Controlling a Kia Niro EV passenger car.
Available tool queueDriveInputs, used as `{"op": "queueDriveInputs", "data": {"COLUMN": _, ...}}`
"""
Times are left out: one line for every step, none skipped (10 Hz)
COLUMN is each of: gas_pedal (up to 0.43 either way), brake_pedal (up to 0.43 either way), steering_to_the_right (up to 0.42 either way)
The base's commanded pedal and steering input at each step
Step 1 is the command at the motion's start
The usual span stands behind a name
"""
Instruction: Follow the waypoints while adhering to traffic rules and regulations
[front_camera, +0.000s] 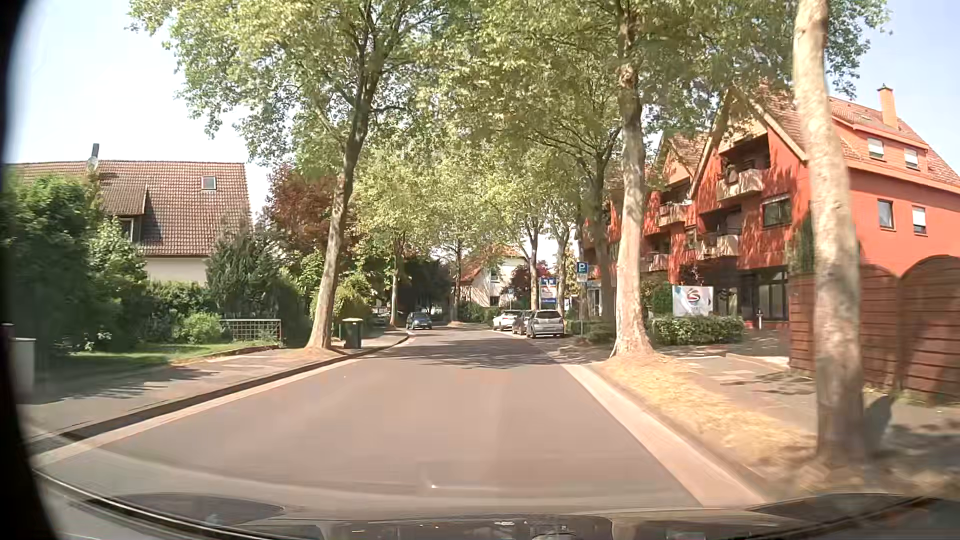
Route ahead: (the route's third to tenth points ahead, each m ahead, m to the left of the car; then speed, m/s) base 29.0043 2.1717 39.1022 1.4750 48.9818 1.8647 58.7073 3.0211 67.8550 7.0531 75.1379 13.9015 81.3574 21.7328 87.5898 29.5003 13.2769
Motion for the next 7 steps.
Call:
{"op": "queueDriveInputs", "data": {"gas_pedal": 0.157, "brake_pedal": 0.000, "steering_to_the_right": -0.001}}
{"op": "queueDriveInputs", "data": {"gas_pedal": 0.157, "brake_pedal": 0.000, "steering_to_the_right": -0.002}}
{"op": "queueDriveInputs", "data": {"gas_pedal": 0.150, "brake_pedal": 0.000, "steering_to_the_right": -0.004}}
{"op": "queueDriveInputs", "data": {"gas_pedal": 0.138, "brake_pedal": 0.000, "steering_to_the_right": -0.005}}
{"op": "queueDriveInputs", "data": {"gas_pedal": 0.138, "brake_pedal": 0.000, "steering_to_the_right": -0.006}}
{"op": "queueDriveInputs", "data": {"gas_pedal": 0.130, "brake_pedal": 0.000, "steering_to_the_right": -0.007}}
{"op": "queueDriveInputs", "data": {"gas_pedal": 0.130, "brake_pedal": 0.000, "steering_to_the_right": -0.008}}
